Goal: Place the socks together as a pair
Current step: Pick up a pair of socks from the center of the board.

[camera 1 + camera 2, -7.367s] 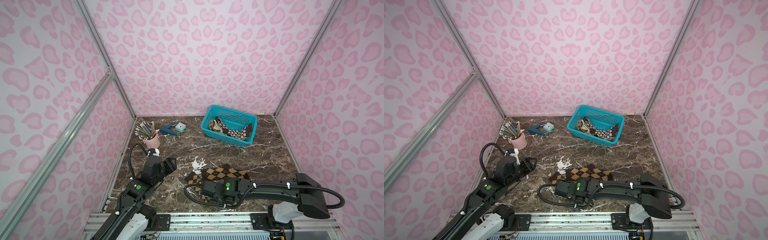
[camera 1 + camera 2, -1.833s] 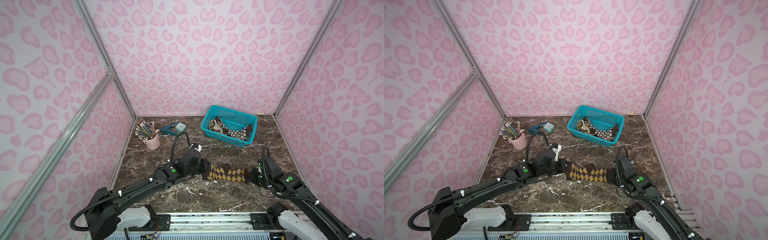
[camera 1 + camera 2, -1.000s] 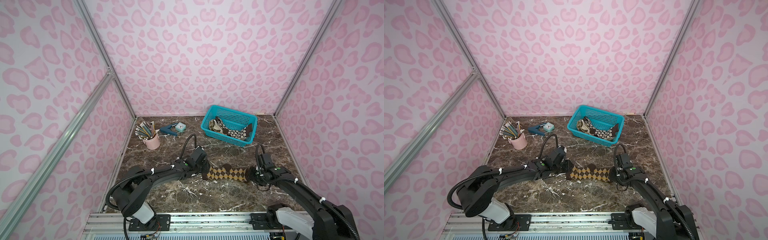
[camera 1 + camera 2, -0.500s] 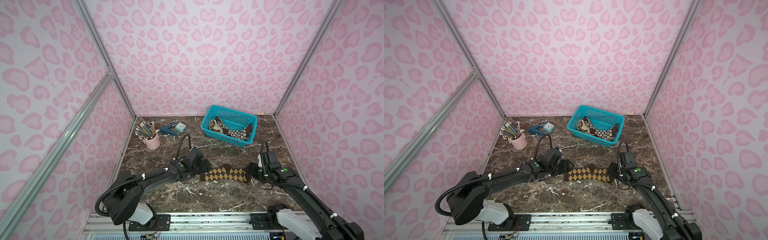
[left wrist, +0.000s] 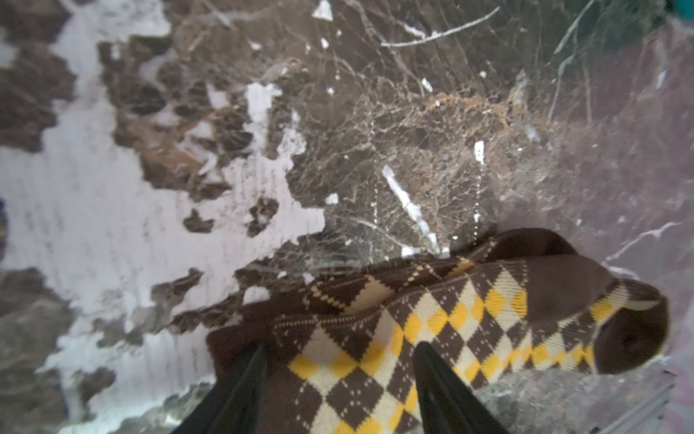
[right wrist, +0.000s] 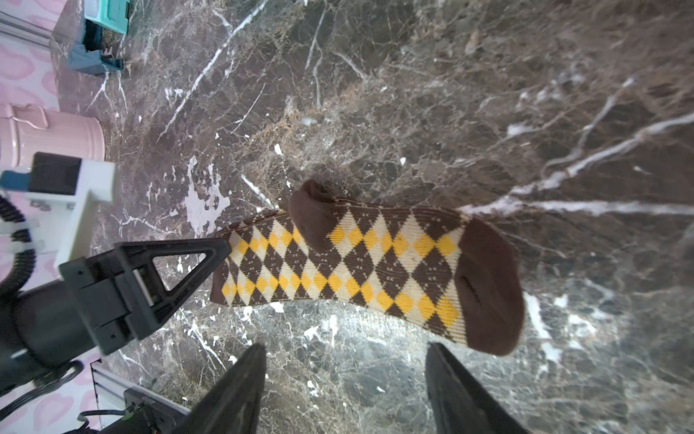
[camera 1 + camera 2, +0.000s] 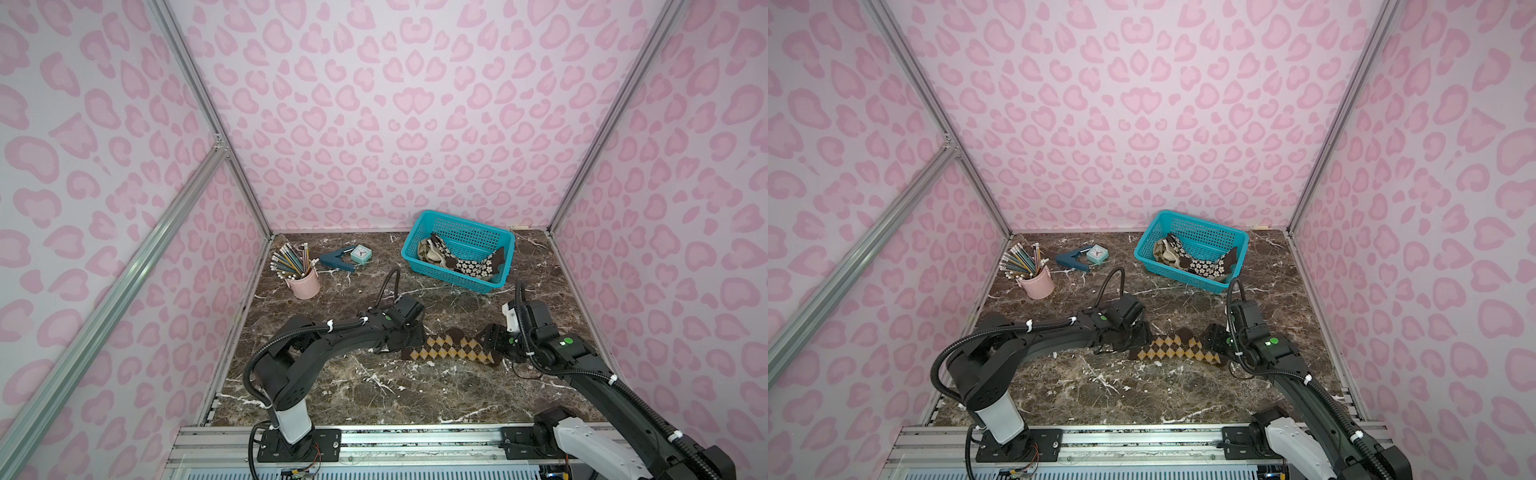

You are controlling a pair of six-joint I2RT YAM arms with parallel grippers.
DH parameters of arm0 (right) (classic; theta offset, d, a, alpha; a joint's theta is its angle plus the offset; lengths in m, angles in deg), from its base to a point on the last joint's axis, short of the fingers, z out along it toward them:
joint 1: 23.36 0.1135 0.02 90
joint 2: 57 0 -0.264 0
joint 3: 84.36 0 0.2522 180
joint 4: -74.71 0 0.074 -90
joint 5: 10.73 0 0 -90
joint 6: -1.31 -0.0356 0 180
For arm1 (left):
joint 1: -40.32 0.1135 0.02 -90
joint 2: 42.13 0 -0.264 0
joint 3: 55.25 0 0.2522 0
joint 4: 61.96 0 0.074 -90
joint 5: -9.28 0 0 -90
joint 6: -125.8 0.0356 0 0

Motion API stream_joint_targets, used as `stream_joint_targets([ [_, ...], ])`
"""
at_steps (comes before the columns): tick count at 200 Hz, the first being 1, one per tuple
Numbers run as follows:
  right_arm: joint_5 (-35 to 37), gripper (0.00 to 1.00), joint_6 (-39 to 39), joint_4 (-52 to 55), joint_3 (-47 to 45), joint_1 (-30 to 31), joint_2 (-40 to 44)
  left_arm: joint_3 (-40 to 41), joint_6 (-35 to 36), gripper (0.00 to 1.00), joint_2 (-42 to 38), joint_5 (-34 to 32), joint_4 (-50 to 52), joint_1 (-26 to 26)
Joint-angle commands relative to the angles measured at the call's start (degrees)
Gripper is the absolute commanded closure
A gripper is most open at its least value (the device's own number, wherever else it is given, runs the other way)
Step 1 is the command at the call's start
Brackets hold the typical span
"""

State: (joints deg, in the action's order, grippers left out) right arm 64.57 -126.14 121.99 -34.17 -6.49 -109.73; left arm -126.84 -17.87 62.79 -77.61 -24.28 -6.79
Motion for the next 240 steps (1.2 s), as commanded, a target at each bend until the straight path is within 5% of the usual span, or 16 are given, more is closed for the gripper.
stream_joint_targets([
  [1, -0.5, 0.29, 0.5, -0.9, 1.5, 0.0, 0.4, -0.4, 3.8, 0.41, 3.5, -1.0, 3.8, -0.9],
  [57, -0.9, 0.3, 0.5, -2.2, -0.3, 0.1, 1.3, -2.5, 9.3, 0.71, 8.1, -4.0, 7.8, -1.6],
  [104, 7.4, 0.31, -0.3, 0.8, -0.9, -0.4, -1.7, -11.2, 17.7, 0.75, 12.6, -10.2, 13.1, -1.6],
  [139, 10.8, 0.39, 1.1, -2.3, 0.4, -1.5, -10.3, -15.4, 19.9, 0.66, 12.9, -9.2, 10.8, -1.8],
  [164, 12.8, 0.61, 2.0, -4.4, 1.4, -2.3, -16.5, -19.0, 18.5, 0.43, 10.9, -9.1, 9.7, -1.8],
  [186, 12.9, 0.7, 1.7, -8.1, -0.1, -3.2, -19.1, -18.5, 16.0, 0.33, 6.0, -9.3, 9.0, -0.8],
  [240, 8.5, 0.75, -4.0, -9.7, -7.0, 2.1, -17.5, -14.2, 13.9, 0.22, -9.0, -8.7, 10.1, 3.6],
])
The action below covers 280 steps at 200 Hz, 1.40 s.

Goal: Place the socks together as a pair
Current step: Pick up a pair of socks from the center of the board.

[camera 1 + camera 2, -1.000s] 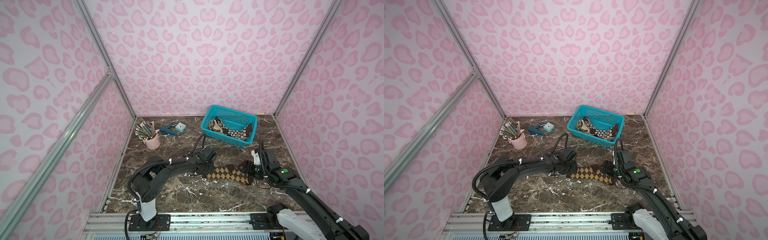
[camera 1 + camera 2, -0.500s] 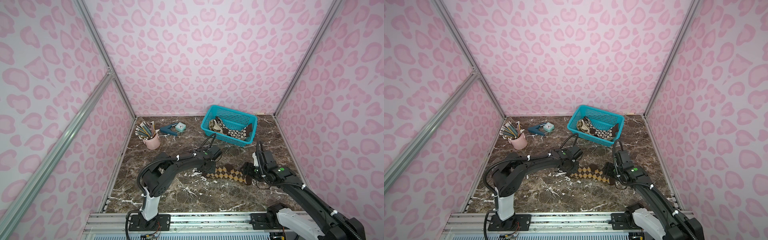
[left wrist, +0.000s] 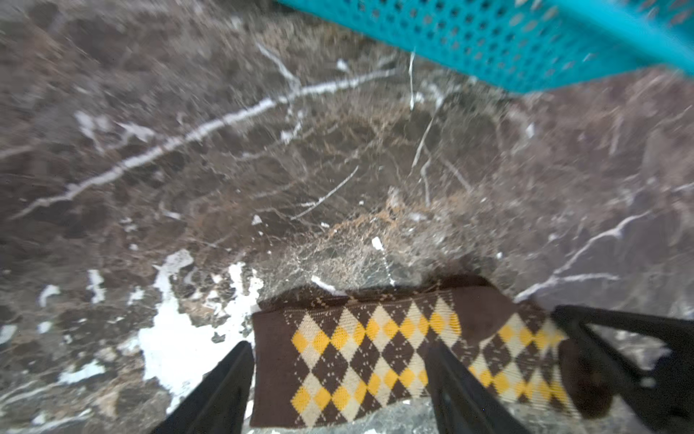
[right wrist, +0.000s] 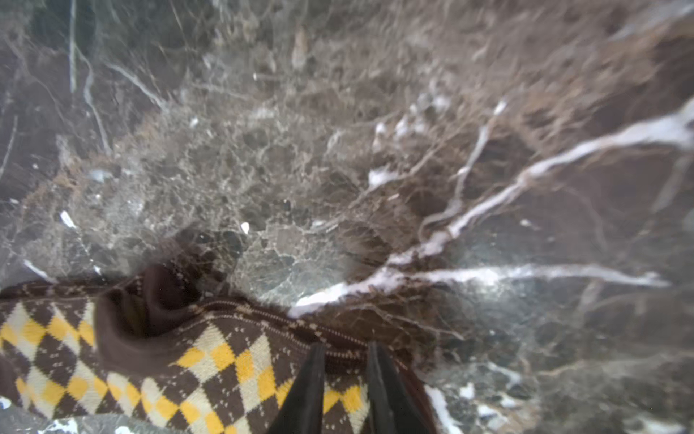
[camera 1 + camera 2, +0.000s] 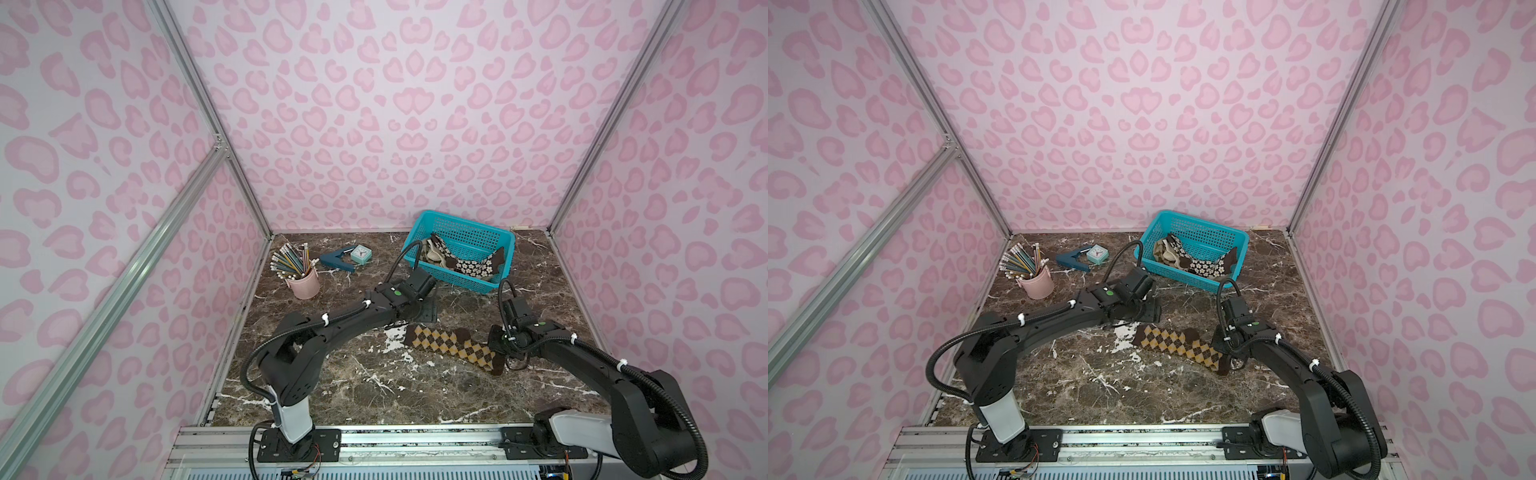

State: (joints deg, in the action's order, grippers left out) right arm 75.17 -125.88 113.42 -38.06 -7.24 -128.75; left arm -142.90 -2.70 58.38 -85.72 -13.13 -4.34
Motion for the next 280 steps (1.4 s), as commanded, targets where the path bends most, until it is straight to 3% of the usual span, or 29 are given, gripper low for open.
stream_joint_targets([
  [1, -2.1, 0.75, -4.5, -1.1, -3.3, 3.0, 1.6, 2.0, -1.3, 0.22, -4.8, -0.5, -0.9, 1.3],
  [38, -4.5, 0.75, -14.7, 0.1, -9.0, 13.9, 9.8, 5.7, -3.2, 0.2, -16.5, -0.2, 1.0, 5.5],
  [67, -8.8, 0.76, -24.4, -6.5, -11.8, 24.3, 14.2, 8.2, -2.1, 0.2, -23.8, -1.6, 4.7, 8.7],
  [99, -11.1, 0.74, -26.7, -12.3, -6.7, 34.0, 2.4, 13.2, -1.3, 0.2, -30.3, -1.2, 6.1, 11.7],
  [144, -14.1, 0.68, -24.7, -15.8, 8.8, 41.5, -14.6, 18.2, -0.6, 0.2, -36.9, -1.3, 7.7, 13.5],
  [179, -19.7, 0.57, -22.2, -15.1, 17.6, 42.1, -20.1, 19.1, -0.5, 0.2, -39.0, -0.3, 8.1, 13.7],
  [216, -20.7, 0.4, -15.6, -3.6, 20.1, 40.6, -13.6, 21.3, -2.9, 0.2, -42.5, 3.3, 8.3, 13.7],
  [256, -24.4, 0.32, -8.3, 5.5, 16.4, 31.0, -2.0, 26.6, -5.6, 0.2, -46.1, 5.7, 8.3, 13.7],
  [280, -20.8, 0.32, -1.6, 11.1, 17.6, 21.8, 1.9, 28.9, -7.6, 0.2, -47.6, 8.6, 8.0, 13.5],
])
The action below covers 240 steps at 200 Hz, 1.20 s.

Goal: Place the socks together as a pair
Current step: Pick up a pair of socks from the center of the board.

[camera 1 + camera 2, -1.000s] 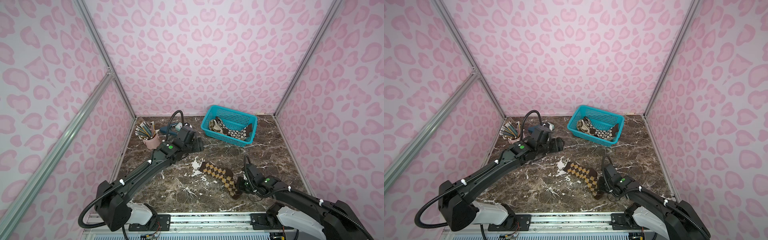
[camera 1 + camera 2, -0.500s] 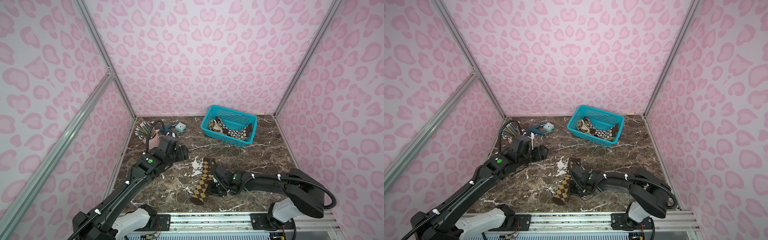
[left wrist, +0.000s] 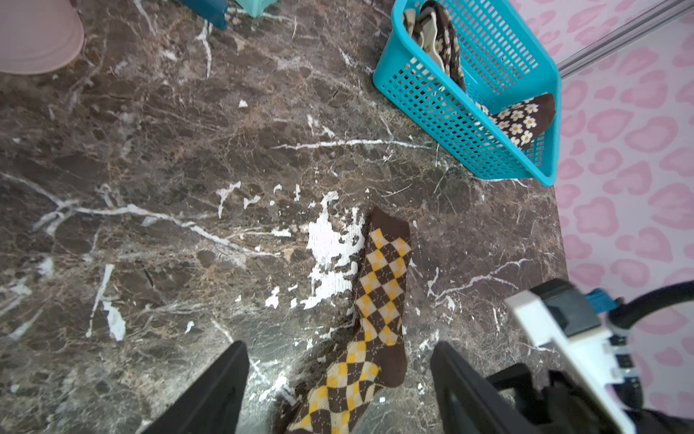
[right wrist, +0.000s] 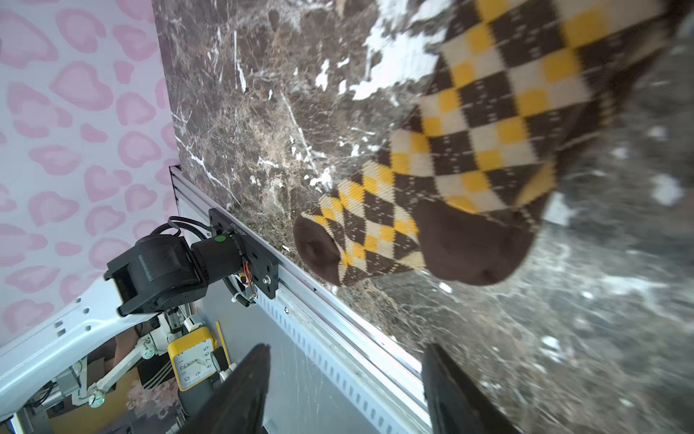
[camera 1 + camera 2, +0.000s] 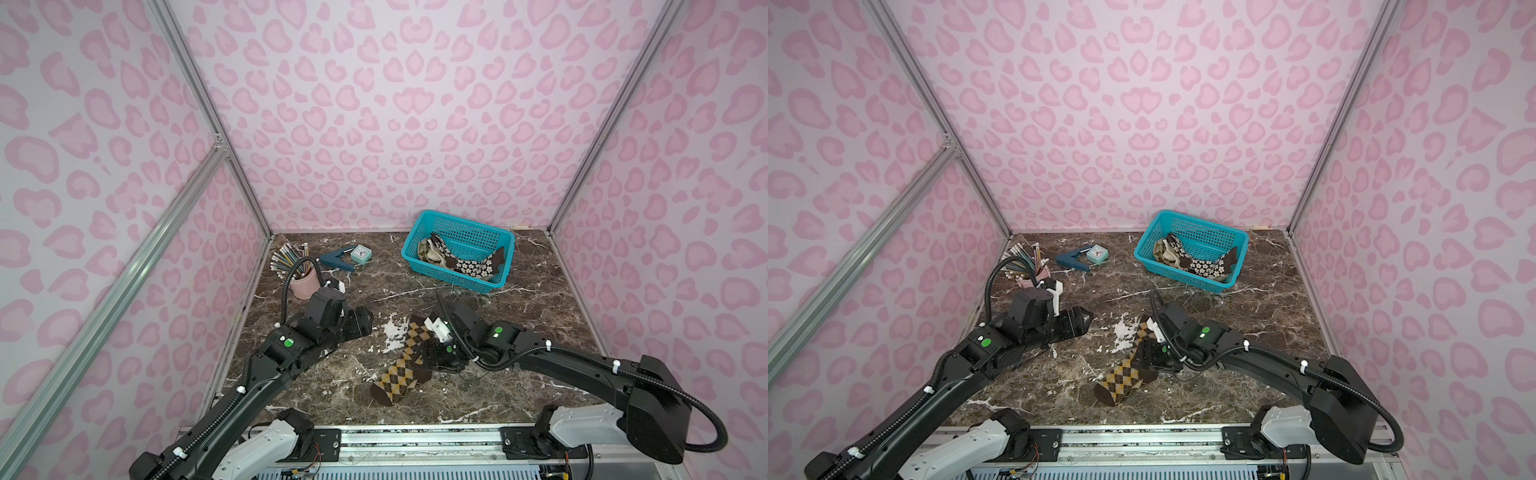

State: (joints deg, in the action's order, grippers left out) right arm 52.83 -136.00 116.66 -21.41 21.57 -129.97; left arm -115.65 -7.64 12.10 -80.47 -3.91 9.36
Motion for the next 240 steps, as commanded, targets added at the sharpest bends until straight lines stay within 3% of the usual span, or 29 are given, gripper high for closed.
stream_joint_targets([
  [1, 1.7, 0.32, 8.7, 8.0, 1.0, -7.6, 3.2, 1.8, -2.8, 0.21, -1.4, 3.5, -1.3, -0.3],
  [23, 3.2, 0.32, 15.7, 8.9, 5.9, -19.0, 4.7, 3.4, -5.7, 0.21, -2.9, 5.3, -1.7, -2.1],
  [46, 6.1, 0.3, 21.3, 8.0, 12.0, -25.8, 4.9, 6.2, -9.6, 0.2, -3.8, 7.8, -2.2, -3.4],
  [84, 1.2, 0.26, 26.0, 5.6, 16.1, -36.5, 3.7, 10.8, -16.9, 0.18, -4.3, 10.2, -4.6, -10.1],
  [130, -4.9, 0.19, 27.1, 0.1, 14.1, -37.5, 3.0, 20.1, -25.0, 0.19, -4.4, 11.9, -12.4, -14.1],
  [152, -4.5, 0.0, 28.3, -1.9, 14.5, -38.1, 4.9, 23.1, -28.0, 0.19, -5.4, 10.8, -15.4, -14.2],
  [187, -0.2, 0.0, 31.9, 3.5, 19.8, -45.1, 4.5, 27.2, -30.8, 0.2, -3.3, 11.1, -21.6, -14.5],
  [205, 4.7, 0.0, 32.5, 5.3, 20.8, -45.9, 3.8, 27.4, -31.0, 0.2, 0.1, 11.1, -24.9, -15.0],
  [240, 3.0, 0.0, 28.1, 4.0, 16.2, -51.1, 4.3, 26.2, -30.5, 0.2, 10.1, 11.2, -31.8, -15.8],
])
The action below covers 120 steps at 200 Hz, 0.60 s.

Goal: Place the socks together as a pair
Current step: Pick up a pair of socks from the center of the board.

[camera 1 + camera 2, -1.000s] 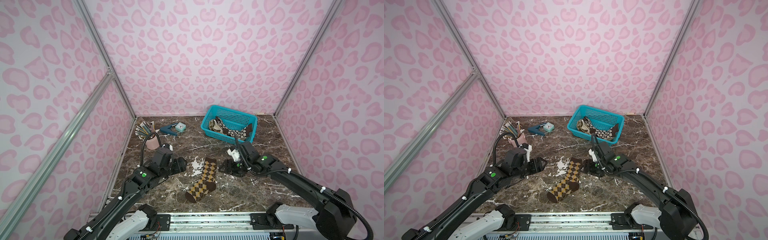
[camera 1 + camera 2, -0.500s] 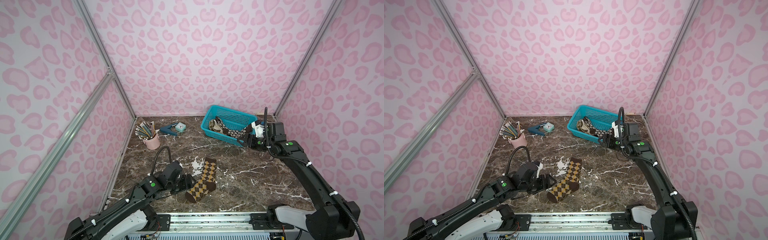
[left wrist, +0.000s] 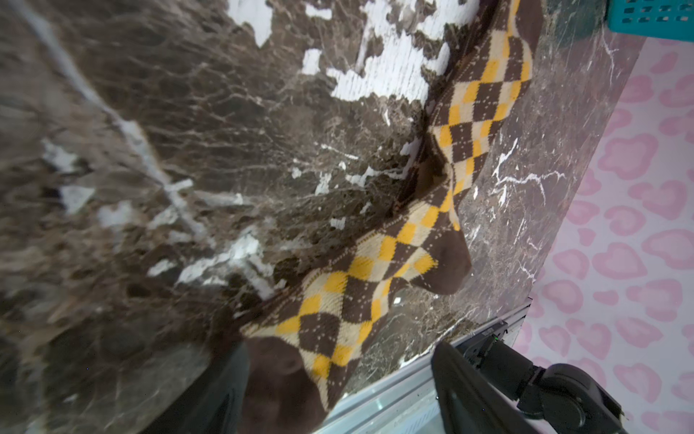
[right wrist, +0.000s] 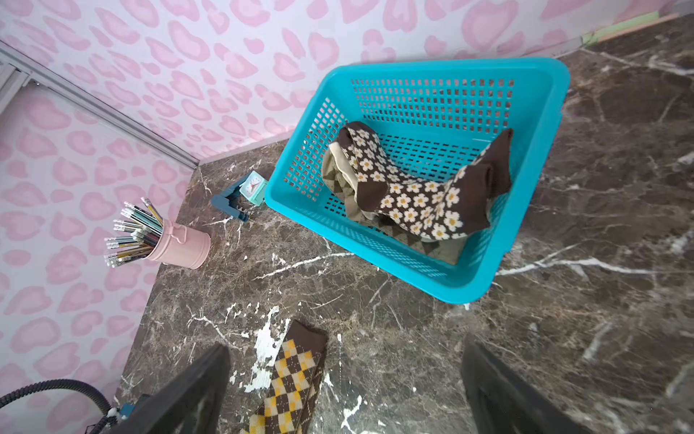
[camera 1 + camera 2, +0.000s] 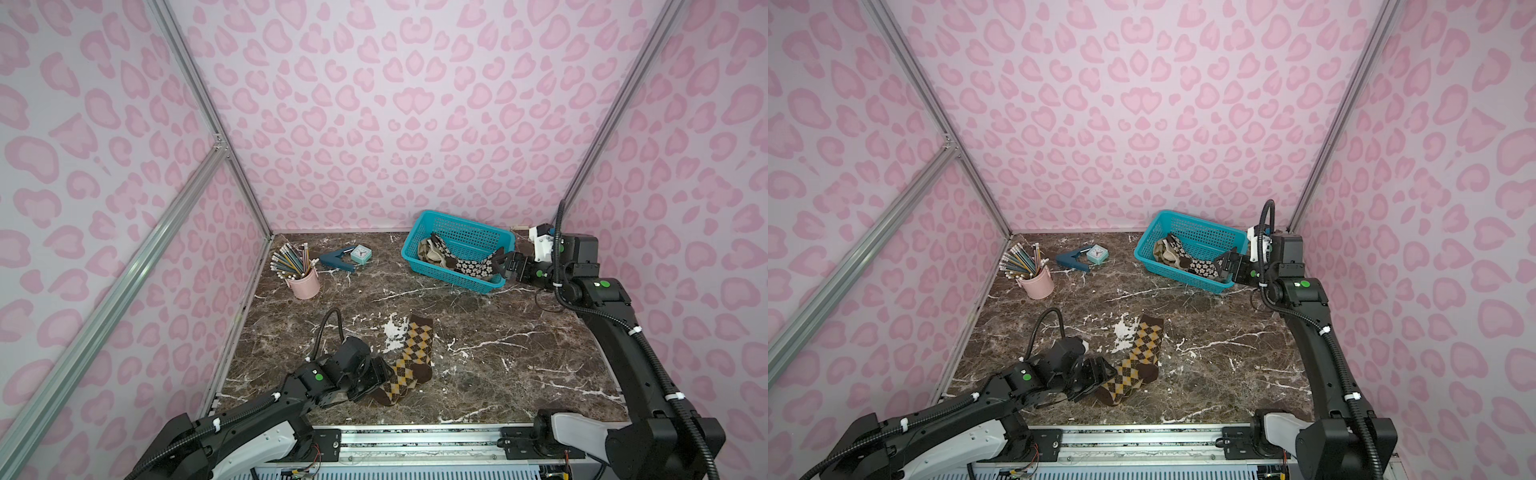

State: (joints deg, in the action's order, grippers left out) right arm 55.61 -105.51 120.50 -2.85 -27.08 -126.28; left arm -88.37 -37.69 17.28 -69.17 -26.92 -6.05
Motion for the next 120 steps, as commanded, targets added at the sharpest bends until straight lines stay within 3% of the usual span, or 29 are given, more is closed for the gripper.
stream_joint_targets([
  [1, 0.1, 0.0, -2.5, 0.0, -2.5, -2.6, 0.7, -1.2, -0.4, 0.2, 5.2, -0.2, -8.9, -0.4],
  [23, -1.7, 0.0, -3.4, -0.8, -5.9, -3.6, 2.7, -2.5, 1.7, 0.3, 11.8, -1.2, -11.0, -0.4],
  [57, -3.1, 0.01, -3.2, 0.6, -10.3, -3.7, 5.0, -4.9, 6.4, 0.62, 20.5, -0.5, -13.4, 0.4],
  [86, -3.6, 0.02, -3.2, 2.0, -13.5, -3.6, 5.8, -11.1, 14.9, 0.85, 25.2, -2.6, -6.5, 2.5],
  [104, -5.4, 0.02, -4.0, 1.4, -15.8, -1.7, 5.9, -14.8, 21.3, 0.88, 25.4, -5.4, 0.3, 4.5],
  [120, -4.2, 0.02, -4.6, 0.6, -17.3, 3.5, 5.4, -16.2, 25.7, 0.88, 24.1, -6.7, 5.3, 6.2],
])
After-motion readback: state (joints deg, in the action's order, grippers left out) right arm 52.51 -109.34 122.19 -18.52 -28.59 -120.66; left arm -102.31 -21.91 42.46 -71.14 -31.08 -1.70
